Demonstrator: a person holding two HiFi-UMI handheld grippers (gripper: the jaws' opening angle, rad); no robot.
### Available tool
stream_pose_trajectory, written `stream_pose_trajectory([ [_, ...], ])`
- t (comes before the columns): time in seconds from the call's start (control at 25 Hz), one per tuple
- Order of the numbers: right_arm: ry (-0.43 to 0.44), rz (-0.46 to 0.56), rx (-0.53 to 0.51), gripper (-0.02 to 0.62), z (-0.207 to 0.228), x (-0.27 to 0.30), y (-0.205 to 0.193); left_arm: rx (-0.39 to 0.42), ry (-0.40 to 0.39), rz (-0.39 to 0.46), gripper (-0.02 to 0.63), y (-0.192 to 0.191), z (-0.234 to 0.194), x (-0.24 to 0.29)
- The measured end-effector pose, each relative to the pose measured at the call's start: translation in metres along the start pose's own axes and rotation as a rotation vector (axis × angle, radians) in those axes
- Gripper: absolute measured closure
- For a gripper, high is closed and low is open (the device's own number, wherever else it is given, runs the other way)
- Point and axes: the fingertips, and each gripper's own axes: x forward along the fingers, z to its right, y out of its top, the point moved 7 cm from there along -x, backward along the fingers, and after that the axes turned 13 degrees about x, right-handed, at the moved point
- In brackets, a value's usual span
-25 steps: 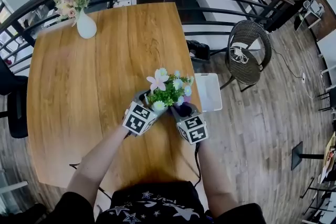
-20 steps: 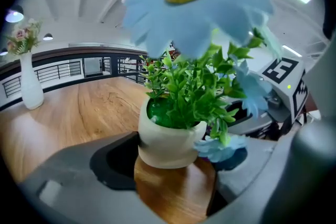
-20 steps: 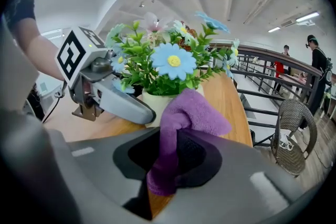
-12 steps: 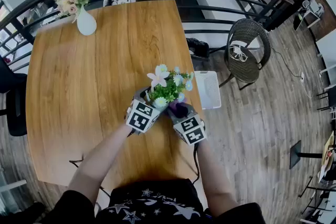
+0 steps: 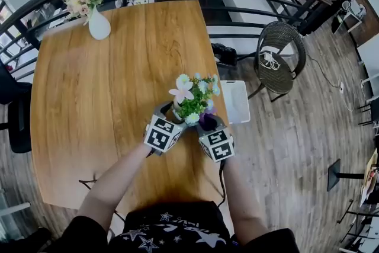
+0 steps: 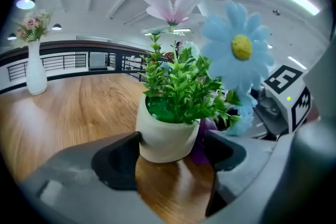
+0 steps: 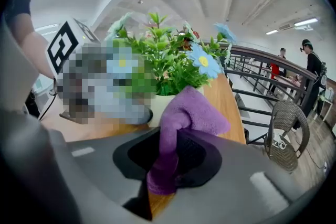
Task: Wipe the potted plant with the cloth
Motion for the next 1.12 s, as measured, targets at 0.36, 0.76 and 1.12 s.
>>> stream_pose_trajectory([
  [0.36,0.051,-0.011,-0.05,0.514,-0.015,-0.009,-0.006,-0.011,-0.008,-0.001,0.212,0.001,0.002,0.0],
  [0.76,0.042,-0.015,-0.031,0.514,-0.012,-0.008,-0.006,0.017,-0.017,0.001,0.212,0.0,-0.004,0.002],
  [1.12,-0.03,-0.01,0.003,0.514,-0.011,-0.023,-0.009,-0.005,0.005,0.034,0.212,-0.003,-0.008,-0.04],
])
